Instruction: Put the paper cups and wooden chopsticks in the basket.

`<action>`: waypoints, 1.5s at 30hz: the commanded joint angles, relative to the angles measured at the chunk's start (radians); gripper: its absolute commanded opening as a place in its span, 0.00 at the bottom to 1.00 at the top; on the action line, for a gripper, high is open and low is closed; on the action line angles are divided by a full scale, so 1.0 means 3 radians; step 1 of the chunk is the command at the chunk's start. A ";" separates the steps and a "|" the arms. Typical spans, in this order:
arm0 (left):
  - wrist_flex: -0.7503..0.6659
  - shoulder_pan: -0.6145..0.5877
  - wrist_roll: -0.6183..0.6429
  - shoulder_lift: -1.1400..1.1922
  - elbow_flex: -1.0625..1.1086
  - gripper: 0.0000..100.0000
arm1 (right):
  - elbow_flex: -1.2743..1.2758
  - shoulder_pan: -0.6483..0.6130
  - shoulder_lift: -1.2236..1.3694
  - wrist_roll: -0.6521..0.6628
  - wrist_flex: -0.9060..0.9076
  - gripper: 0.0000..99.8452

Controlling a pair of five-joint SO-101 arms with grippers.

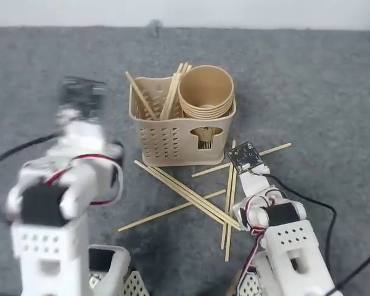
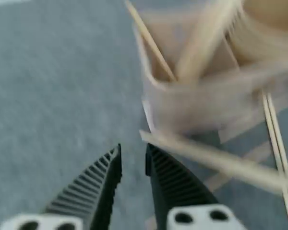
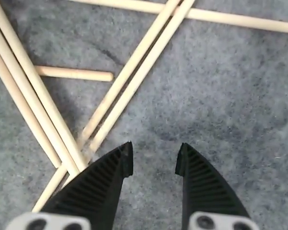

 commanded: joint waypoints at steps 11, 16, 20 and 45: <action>-0.0491 0.1355 -0.0251 0.0174 0.1245 0.08 | -0.0015 0.0079 -0.0059 0.0010 -0.0120 0.16; -0.1084 0.1519 -0.0245 0.0184 0.1793 0.08 | -0.0031 0.0524 -0.0090 -0.0113 -0.0294 0.16; -0.1345 0.1662 -0.0245 0.0184 0.2135 0.08 | -0.0046 0.0621 -0.0090 -0.0292 -0.0376 0.16; -0.2209 0.1775 -0.0240 0.0194 0.2790 0.08 | -0.0153 0.0969 -0.0059 -0.0527 -0.0488 0.16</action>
